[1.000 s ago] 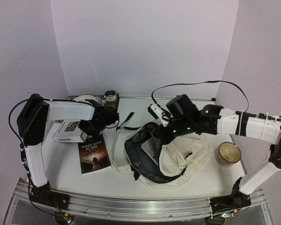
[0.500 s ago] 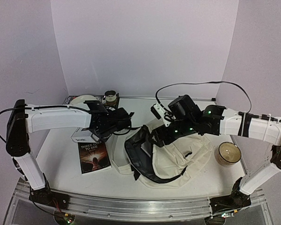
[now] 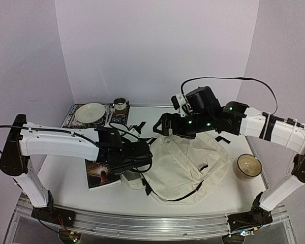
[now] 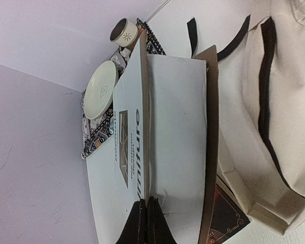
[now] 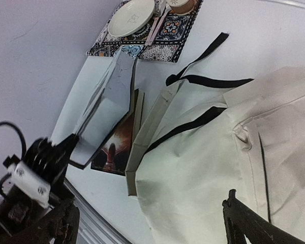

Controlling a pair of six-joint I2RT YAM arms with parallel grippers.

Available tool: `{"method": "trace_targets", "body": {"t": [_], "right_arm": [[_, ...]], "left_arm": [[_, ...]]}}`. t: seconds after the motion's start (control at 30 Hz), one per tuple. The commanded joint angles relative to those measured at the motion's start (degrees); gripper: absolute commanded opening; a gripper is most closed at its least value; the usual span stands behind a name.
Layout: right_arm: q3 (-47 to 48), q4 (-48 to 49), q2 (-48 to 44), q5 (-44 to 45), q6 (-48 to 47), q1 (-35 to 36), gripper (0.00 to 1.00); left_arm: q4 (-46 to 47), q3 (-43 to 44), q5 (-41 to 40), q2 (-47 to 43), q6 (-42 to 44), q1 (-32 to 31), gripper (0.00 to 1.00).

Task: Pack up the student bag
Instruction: Place the largest pocket of the student bag, then pass from the left arm to the right

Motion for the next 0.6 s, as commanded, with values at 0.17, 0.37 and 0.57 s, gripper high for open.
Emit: {"method": "trace_targets", "body": {"t": [0.17, 0.37, 0.57], "right_arm": [[4.3, 8.0, 9.2, -11.2, 13.5, -2.6, 0.98], [6.5, 12.1, 14.9, -17.5, 16.6, -2.6, 0.98], [7.1, 15.9, 17.8, -20.4, 18.9, -2.6, 0.98]], "left_arm": [[1.0, -2.2, -11.7, 0.4, -2.0, -7.3, 0.00], [11.1, -6.9, -8.1, -2.3, 7.4, -8.8, 0.00], [22.9, -12.4, -4.1, -8.7, 17.3, -9.0, 0.00]]}}
